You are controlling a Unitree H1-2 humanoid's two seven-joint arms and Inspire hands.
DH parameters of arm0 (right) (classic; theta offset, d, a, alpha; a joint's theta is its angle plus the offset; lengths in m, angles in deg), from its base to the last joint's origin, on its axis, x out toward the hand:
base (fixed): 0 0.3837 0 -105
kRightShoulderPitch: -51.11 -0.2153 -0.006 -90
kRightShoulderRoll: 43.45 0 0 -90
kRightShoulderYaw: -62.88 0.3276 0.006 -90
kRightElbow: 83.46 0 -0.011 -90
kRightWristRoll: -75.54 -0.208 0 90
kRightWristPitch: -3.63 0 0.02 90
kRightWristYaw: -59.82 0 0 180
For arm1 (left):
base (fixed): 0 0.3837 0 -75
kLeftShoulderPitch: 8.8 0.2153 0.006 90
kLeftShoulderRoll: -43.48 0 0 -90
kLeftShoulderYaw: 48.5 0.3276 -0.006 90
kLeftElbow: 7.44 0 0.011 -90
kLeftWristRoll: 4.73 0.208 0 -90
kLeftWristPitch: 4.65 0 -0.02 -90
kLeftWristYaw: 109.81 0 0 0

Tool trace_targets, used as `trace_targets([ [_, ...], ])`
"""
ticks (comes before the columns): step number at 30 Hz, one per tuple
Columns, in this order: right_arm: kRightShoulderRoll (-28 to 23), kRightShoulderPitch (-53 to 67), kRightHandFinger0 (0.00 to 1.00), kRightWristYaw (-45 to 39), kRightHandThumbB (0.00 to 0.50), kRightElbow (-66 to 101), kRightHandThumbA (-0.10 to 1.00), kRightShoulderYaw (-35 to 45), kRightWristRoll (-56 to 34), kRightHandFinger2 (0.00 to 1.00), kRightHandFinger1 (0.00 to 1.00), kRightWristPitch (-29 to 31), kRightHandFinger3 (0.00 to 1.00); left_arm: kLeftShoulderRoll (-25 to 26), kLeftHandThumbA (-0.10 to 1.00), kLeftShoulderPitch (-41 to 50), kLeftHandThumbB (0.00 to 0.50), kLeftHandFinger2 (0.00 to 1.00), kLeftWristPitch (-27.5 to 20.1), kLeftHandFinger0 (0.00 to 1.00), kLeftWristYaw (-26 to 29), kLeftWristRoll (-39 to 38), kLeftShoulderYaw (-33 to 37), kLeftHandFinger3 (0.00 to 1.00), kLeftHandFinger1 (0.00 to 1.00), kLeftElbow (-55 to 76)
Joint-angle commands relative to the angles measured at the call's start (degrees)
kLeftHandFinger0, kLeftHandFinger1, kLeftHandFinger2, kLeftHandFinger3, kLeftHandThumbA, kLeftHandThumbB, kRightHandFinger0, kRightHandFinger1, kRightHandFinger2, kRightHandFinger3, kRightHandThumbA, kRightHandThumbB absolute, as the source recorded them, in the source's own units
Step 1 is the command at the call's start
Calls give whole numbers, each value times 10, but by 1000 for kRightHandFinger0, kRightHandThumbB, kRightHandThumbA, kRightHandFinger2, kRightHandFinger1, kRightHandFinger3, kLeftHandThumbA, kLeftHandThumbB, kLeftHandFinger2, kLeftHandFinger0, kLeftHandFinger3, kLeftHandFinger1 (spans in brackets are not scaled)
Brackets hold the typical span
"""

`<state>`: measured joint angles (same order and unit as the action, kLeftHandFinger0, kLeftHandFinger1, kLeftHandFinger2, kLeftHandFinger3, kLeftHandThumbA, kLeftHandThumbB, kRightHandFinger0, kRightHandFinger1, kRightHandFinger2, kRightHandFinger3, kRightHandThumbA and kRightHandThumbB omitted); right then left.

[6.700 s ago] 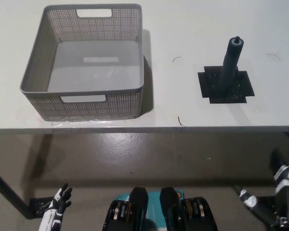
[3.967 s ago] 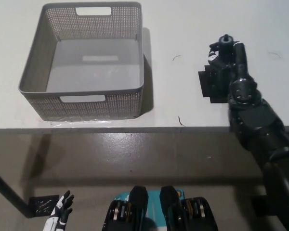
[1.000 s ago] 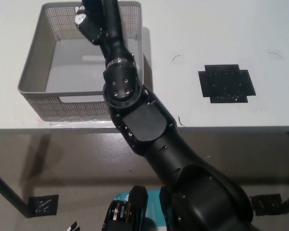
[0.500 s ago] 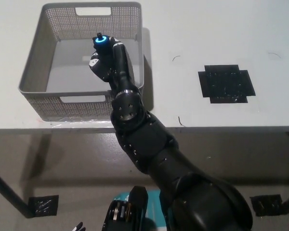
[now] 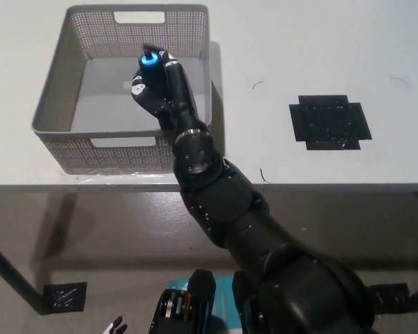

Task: Use the right hand to pick up a electric screw driver and put it into a container on the left side

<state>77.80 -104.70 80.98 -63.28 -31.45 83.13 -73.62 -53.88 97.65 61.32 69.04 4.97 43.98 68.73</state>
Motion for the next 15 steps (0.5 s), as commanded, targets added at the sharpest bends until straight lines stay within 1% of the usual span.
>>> trace_targets([
  [1,-23,1,1000,-65,311,14,624,-1,-13,1000,1000,26,1000,9,1000,-1,8,948,-14,1000,-9,-9,5,1000,1000,16],
  [3,-24,5,1000,-70,319,17,665,1,-15,1000,1000,27,1000,9,1000,0,0,930,-24,1000,-8,-8,5,1000,1000,8],
  [5,-26,8,1000,-72,326,23,681,1,-15,1000,1000,23,1000,10,1000,1,0,924,-23,1000,-8,-7,6,1000,1000,8],
  [8,-29,14,1000,-74,306,39,702,0,-13,1000,1000,19,1000,12,1000,4,0,923,-20,1000,-15,-13,8,1000,1000,11],
  [10,-31,16,1000,-78,305,45,692,4,-17,1000,1000,20,1000,11,1000,4,0,912,-23,1000,-13,-11,7,1000,1000,8],
  [12,-34,20,1000,-80,294,56,700,2,-14,1000,1000,16,1000,10,1000,3,0,887,-26,1000,-8,-3,7,1000,1000,5],
  [13,-36,21,1000,-78,298,60,710,0,-12,1000,1000,16,1000,10,1000,4,0,887,-22,1000,-9,-1,8,1000,1000,8],
  [14,-38,22,1000,-79,304,65,734,-1,-10,1000,1000,14,1000,10,1000,3,0,883,-23,1000,-10,-3,8,1000,1000,6],
  [15,-41,24,1000,-79,296,77,785,-4,-4,1000,1000,8,1000,8,1000,4,0,872,-23,1000,-7,-2,7,1000,1000,6],
])
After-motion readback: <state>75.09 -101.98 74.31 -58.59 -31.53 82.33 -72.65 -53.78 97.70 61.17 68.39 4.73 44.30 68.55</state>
